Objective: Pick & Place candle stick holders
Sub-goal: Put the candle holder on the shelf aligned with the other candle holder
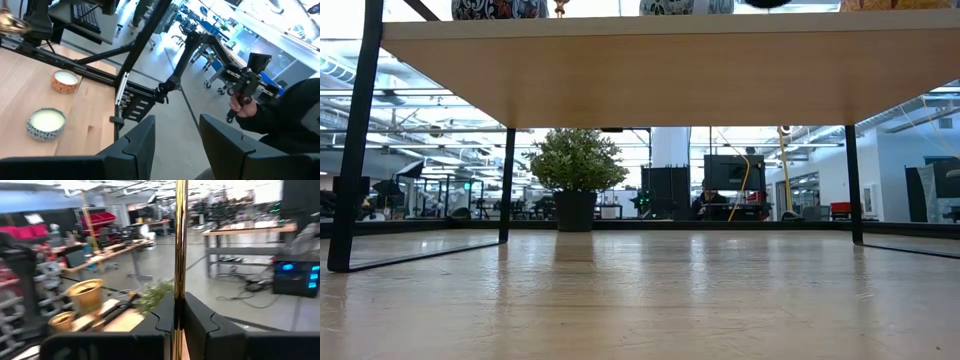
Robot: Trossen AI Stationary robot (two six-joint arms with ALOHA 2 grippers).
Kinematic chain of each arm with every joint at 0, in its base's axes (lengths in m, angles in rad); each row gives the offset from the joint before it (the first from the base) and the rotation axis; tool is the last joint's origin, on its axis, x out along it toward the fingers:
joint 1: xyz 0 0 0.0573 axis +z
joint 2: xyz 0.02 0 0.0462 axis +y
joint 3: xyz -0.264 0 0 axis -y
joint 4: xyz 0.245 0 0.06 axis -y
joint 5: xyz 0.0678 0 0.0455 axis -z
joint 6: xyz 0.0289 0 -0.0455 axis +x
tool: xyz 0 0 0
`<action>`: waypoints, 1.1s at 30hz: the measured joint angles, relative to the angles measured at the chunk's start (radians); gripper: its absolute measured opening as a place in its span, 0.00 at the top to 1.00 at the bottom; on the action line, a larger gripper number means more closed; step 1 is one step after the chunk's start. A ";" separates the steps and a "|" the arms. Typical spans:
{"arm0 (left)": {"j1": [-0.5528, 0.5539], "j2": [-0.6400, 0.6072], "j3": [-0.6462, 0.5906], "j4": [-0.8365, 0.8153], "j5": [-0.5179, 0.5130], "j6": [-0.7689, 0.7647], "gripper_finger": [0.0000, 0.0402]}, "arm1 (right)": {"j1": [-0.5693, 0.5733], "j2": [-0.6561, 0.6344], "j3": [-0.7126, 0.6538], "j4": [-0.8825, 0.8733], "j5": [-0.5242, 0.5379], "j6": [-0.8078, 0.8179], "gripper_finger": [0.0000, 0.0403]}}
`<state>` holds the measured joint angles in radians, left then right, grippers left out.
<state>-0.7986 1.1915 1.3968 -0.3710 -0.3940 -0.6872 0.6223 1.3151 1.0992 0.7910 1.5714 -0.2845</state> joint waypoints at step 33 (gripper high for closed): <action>0.016 -0.001 0.000 -0.009 0.062 0.008 0.60 | 0.409 0.357 0.696 -0.174 -0.001 -0.107 0.97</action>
<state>-0.7822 1.1908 1.3968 -0.3796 -0.3317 -0.6794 1.0309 1.6717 1.7953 0.6170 1.5706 -0.3919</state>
